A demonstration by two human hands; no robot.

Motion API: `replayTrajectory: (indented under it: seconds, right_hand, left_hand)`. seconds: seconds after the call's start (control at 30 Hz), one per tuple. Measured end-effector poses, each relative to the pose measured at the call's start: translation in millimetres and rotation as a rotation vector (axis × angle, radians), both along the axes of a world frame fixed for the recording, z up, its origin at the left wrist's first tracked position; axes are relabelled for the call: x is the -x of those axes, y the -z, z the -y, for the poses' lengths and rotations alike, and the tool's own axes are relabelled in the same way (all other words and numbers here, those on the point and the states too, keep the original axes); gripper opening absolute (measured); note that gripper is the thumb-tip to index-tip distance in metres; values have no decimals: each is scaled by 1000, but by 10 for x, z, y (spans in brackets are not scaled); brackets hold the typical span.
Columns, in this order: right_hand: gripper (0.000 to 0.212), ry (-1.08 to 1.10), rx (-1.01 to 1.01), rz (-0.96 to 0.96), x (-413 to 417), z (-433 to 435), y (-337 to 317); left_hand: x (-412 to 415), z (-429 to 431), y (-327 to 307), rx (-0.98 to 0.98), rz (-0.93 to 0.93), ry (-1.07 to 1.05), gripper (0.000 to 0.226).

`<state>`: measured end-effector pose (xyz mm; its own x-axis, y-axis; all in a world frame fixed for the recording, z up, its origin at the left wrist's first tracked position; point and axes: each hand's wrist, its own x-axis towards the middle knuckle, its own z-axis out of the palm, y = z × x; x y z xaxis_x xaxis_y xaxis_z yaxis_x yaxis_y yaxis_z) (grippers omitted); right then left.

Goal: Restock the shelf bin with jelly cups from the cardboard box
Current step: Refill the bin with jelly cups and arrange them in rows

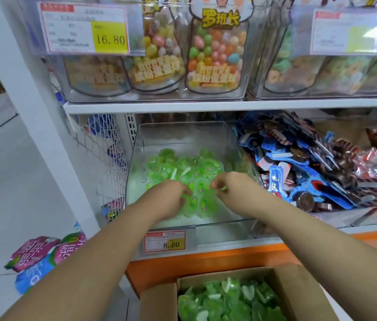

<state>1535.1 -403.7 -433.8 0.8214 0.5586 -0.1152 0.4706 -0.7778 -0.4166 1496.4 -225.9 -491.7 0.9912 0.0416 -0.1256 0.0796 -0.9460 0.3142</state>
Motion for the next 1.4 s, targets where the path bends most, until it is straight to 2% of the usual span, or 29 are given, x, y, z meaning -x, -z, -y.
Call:
replayTrajectory:
  seconds: [0.1, 0.23, 0.3, 0.4, 0.5, 0.63, 0.83, 1.0, 1.07, 1.13, 1.2, 1.27, 1.33, 1.4]
  right_hand:
    - [23, -48, -165, 252, 51, 271, -163]
    - [20, -27, -78, 532, -81, 604, -115]
    - [19, -59, -54, 602, -141, 662, -57]
    - [21, -118, -73, 683, -207, 691, -21]
    - [19, -136, -95, 692, -241, 718, -22]
    - [13, -144, -134, 697, -281, 758, 5]
    - [11, -123, -169, 629, -313, 747, 12]
    - [13, -128, -168, 600, -320, 739, 37]
    - [13, -112, -181, 589, -318, 742, 42]
    - [16, -89, -210, 555, -305, 756, 24]
    - [21, -79, -265, 526, -265, 752, -6]
    - [34, -82, -254, 504, -209, 700, -35]
    - [46, -82, -242, 506, -151, 630, -51]
    - [51, -63, -292, 497, -74, 570, -72]
  left_hand:
    - [-131, 139, -116, 159, 179, -140, 29]
    - [-403, 307, -167, 310, 206, -331, 28]
    - [-536, 361, -166, 205, 228, -313, 32]
    - [-718, 419, -193, -190, 262, -32, 50]
    - [-902, 422, -256, -418, 151, 157, 61]
    - [-1021, 476, -309, -490, 41, 178, 61]
    - [-1076, 498, -310, -561, 43, 194, 67]
    - [-999, 473, -333, -579, 57, 174, 60]
    - [-930, 480, -359, -470, 113, 131, 65]
    - [-805, 529, -411, -173, 199, 10, 67]
    - [-641, 620, -483, 145, 258, -118, 60]
    - [-481, 723, -539, 487, 238, -199, 43]
    - [-343, 827, -598, 848, 162, -239, 36]
    - [-230, 907, -642, 1086, 94, -280, 33]
